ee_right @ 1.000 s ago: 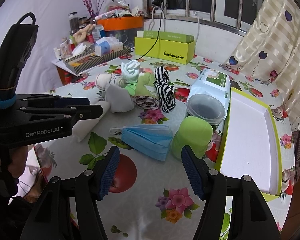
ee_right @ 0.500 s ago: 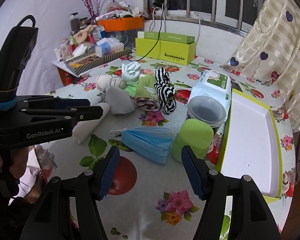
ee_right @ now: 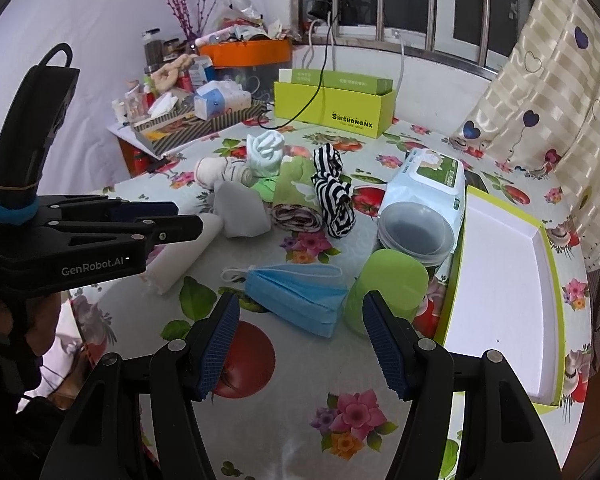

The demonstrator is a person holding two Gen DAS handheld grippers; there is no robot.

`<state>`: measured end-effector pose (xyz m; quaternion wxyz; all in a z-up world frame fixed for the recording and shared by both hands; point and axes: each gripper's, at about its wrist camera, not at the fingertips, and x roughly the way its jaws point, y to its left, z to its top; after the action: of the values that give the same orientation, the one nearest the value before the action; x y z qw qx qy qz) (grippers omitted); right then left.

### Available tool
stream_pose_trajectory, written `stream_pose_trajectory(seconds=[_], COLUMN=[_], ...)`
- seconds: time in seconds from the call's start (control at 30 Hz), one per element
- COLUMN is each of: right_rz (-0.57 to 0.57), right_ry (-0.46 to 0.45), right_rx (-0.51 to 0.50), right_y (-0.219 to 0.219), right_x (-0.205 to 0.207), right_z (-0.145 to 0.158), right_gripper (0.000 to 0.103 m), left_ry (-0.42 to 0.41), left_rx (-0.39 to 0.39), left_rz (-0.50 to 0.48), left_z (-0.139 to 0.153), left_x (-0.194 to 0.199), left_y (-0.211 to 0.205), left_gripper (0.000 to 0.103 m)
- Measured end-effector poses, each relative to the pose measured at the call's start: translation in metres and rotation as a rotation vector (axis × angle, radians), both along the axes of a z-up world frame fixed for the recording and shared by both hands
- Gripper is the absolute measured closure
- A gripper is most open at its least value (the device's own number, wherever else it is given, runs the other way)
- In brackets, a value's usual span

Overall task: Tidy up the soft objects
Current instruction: 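Lower the left gripper onto the white rolled cloth and close it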

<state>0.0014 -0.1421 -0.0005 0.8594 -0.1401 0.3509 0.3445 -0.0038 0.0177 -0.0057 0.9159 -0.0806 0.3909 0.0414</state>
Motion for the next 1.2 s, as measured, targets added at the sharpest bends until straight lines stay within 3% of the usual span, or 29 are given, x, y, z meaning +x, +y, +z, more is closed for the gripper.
stream_pose_trajectory(seconds=[0.47, 0.83, 1.2], right_rz=[0.019, 0.028, 0.046], right_ry=[-0.009, -0.013, -0.027], right_rx=[0.027, 0.027, 0.018], right_y=[0.001, 0.007, 0.021], right_x=[0.0, 0.0, 0.004], right_z=[0.001, 0.001, 0.005], right_gripper=[0.039, 0.039, 0.039], left_ry=[0.029, 0.033, 0.084], left_rx=[0.023, -0.04, -0.032], left_rz=[0.022, 0.02, 0.017], left_z=[-0.01, -0.024, -0.049], left_x=[-0.005, -0.004, 0.006], left_y=[0.014, 0.028, 0.03], left_gripper=[0.067, 0.067, 0.067])
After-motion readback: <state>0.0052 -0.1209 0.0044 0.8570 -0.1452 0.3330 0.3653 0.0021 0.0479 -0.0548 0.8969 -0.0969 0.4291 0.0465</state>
